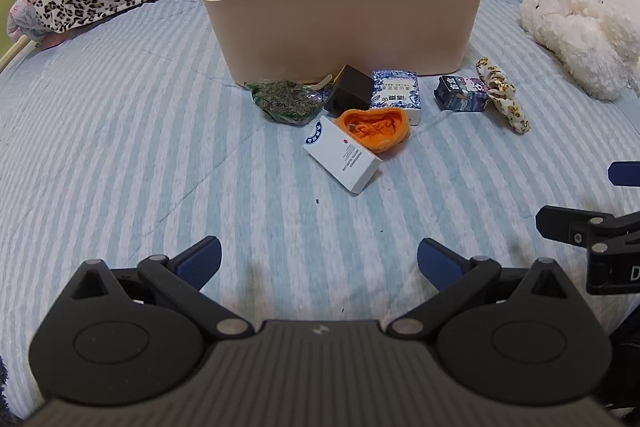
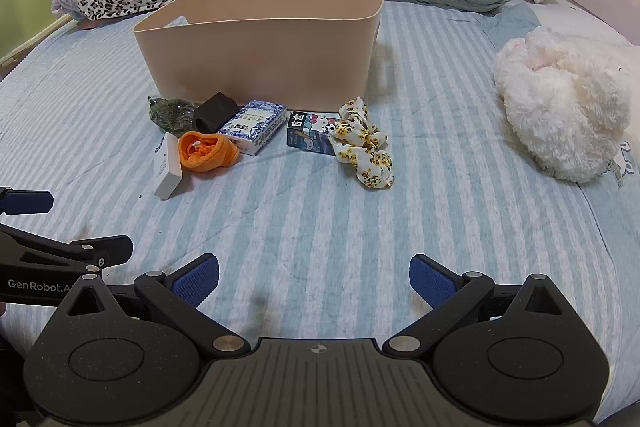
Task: Organize objects
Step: 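Move both tools toward the items in front of the basket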
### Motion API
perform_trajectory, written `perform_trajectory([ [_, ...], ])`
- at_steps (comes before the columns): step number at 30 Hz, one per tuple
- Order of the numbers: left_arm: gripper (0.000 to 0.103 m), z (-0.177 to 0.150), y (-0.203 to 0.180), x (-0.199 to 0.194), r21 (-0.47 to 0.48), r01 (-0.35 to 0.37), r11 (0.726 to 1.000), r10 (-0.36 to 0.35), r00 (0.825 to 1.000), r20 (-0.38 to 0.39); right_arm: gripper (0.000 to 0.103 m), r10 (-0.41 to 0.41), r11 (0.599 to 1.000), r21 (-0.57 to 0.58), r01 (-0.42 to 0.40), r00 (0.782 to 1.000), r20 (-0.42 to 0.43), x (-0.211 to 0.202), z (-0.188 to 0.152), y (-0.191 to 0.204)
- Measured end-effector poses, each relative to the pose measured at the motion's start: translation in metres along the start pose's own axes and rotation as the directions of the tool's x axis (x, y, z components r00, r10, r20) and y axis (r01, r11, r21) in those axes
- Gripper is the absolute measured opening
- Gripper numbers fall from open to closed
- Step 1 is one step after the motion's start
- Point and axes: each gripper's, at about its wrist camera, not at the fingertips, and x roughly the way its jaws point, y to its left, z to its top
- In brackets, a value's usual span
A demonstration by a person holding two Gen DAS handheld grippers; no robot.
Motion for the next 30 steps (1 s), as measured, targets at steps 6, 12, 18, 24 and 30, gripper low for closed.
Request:
perform_trajectory([
  [6, 0.103, 0.0, 0.0, 0.0, 0.0, -0.001, 1.0, 0.001, 1.0, 0.0, 0.103, -0.001, 1.0, 0.0, 0.001, 1.0, -0.005, 0.001, 0.0, 0.0],
  [12, 0.103, 0.0, 0.0, 0.0, -0.003, -0.003, 1.0, 0.003, 1.0, 0.001, 0.103, -0.002, 1.0, 0.006, 0.002, 1.0, -0.009, 0.002, 0.0, -0.002],
  [18, 0.103, 0.001, 0.002, 0.003, -0.011, -0.005, 1.0, 0.005, 1.0, -0.001, 0.103, -0.01, 1.0, 0.006, 0.01, 1.0, -0.011, 0.003, 0.0, -0.003],
  [24, 0.103, 0.005, 0.001, 0.003, -0.022, -0.004, 1.0, 0.004, 1.0, 0.003, 0.103, -0.007, 1.0, 0.023, 0.007, 1.0, -0.013, 0.004, 0.003, -0.006],
  [30, 0.103, 0.012, 0.005, 0.008, -0.044, 0.008, 0.999, -0.008, 1.0, -0.002, 0.103, -0.02, 0.999, 0.042, 0.02, 1.0, -0.007, 0.005, 0.009, -0.01],
])
